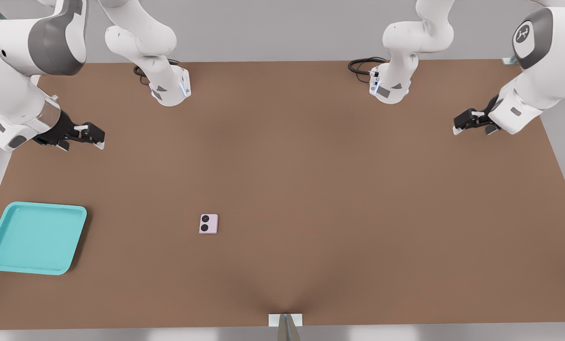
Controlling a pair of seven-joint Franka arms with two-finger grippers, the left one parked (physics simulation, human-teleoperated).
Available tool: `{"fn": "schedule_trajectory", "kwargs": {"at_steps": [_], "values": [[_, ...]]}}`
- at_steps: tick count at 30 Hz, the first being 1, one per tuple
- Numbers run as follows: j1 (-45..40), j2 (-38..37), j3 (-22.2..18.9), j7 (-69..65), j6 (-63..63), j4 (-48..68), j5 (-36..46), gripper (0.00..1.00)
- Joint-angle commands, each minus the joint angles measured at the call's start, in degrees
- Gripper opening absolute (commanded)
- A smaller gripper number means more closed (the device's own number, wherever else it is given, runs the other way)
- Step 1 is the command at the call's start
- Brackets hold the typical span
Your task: Keep left arm still and place phone on the tray with right arm
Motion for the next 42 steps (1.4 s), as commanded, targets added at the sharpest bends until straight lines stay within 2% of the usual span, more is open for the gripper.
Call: {"fn": "schedule_trajectory", "kwargs": {"at_steps": [1, 5, 6, 8, 12, 16, 18, 21, 25, 31, 42], "values": [[-0.8, -0.1, 0.0, -0.2, 1.4, -0.1, 0.1, 1.0], [-0.4, 0.5, 0.0, 0.1, 1.9, -0.4, 0.2, 1.0], [-0.1, 2.2, 0.3, 0.1, 3.1, -0.4, 0.1, 1.0], [-0.1, 6.9, 3.5, 0.6, 10.9, -2.1, -0.2, 1.0], [2.3, 17.3, 3.8, 1.0, 24.5, -2.1, -0.3, 1.0], [7.7, 27.6, 3.8, 12.1, 37.0, -1.9, -2.3, 1.0], [11.3, 30.9, 3.8, 21.5, 40.8, -2.0, -2.4, 1.0], [14.7, 36.3, 3.8, 28.2, 47.3, -1.6, -2.4, 1.0], [14.2, 40.9, 3.8, 28.7, 50.9, -2.1, -2.3, 1.0], [14.1, 41.7, 3.8, 29.9, 57.5, -9.2, -2.0, 1.0], [13.6, 43.0, 3.8, 29.6, 57.7, -10.5, -2.0, 1.0]]}}
